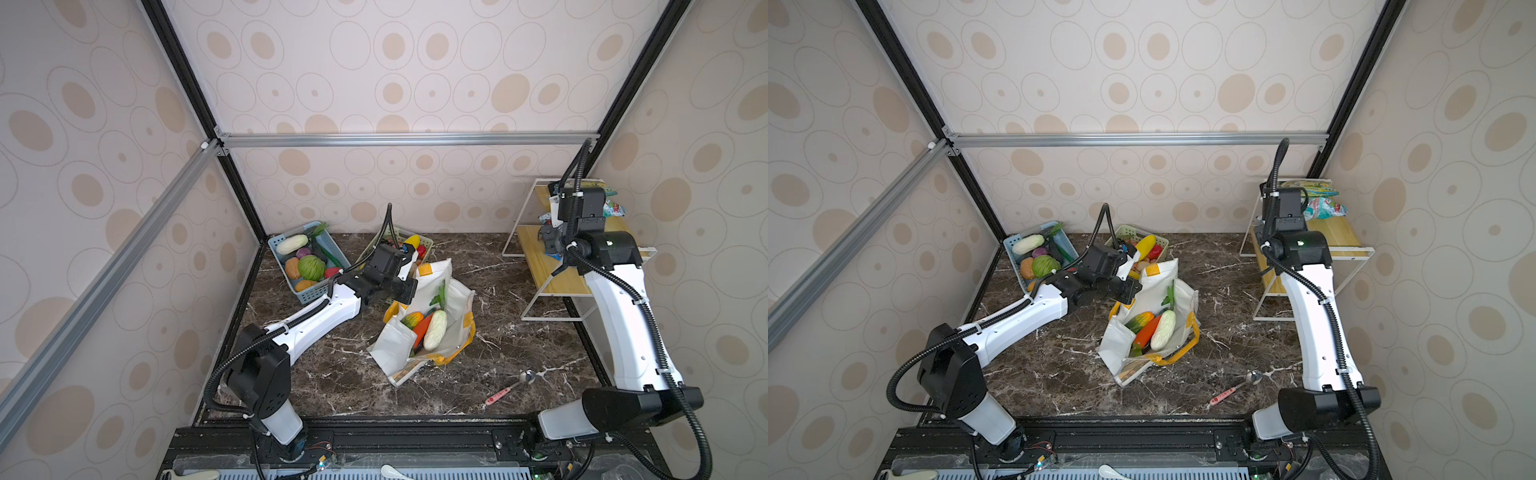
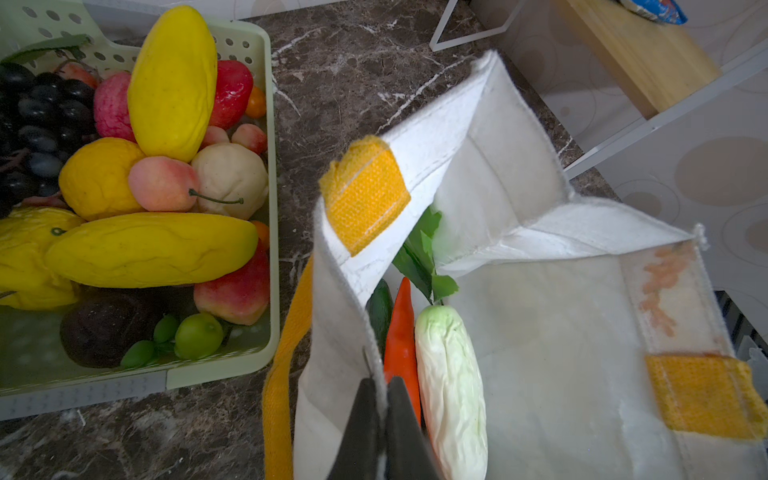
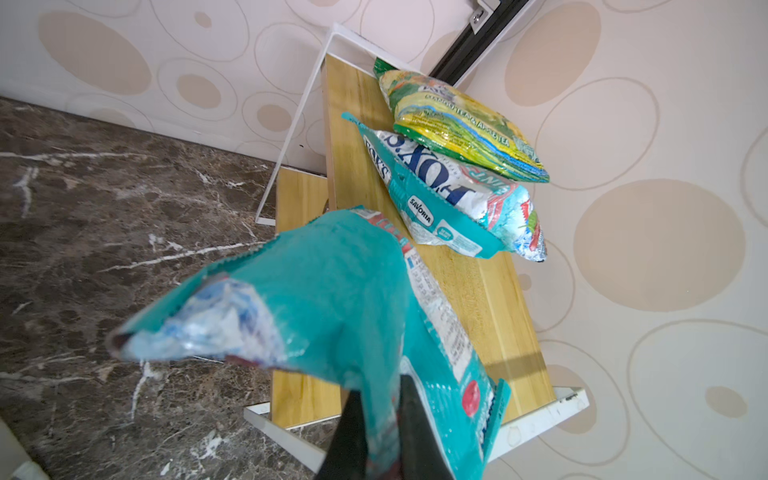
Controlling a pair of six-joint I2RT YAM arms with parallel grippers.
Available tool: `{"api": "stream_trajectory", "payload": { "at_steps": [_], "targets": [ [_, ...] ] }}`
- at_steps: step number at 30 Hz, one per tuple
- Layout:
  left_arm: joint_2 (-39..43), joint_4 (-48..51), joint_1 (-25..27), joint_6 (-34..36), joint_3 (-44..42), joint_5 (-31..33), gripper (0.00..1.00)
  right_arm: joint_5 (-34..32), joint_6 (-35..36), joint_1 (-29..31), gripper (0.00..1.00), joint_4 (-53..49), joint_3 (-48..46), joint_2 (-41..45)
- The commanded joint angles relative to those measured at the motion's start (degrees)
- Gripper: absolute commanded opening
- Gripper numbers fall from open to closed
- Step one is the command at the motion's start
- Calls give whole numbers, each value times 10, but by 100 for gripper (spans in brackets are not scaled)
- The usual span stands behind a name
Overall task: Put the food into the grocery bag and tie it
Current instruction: 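Pull the teal snack bag off the shelf toward the tote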
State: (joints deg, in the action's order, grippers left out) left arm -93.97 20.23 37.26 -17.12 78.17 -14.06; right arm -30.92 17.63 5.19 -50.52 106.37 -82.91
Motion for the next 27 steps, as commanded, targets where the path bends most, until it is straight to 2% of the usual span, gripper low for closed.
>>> {"api": "stream_trajectory", "payload": {
  "at_steps": [1,5,8,20,22,27],
  "targets": [
    [-1,1,-3,0,22,-4,0,33,-23,3,9,28,6,26],
    [-2,1,-3,0,22,-3,0,57,-35,10,8,37,8,39],
    [-2,2,-3,0,22,3,0,102,-60,15,8,41,1,57],
    [-5,9,-5,4,26,15,0,374,-182,21,4,111,-121,154],
    [-6,10,-5,3,28,15,0,402,-198,23,0,127,-143,161],
    [-7,12,-5,2,32,18,0,462,-229,33,0,144,-174,166]
  ]
}}
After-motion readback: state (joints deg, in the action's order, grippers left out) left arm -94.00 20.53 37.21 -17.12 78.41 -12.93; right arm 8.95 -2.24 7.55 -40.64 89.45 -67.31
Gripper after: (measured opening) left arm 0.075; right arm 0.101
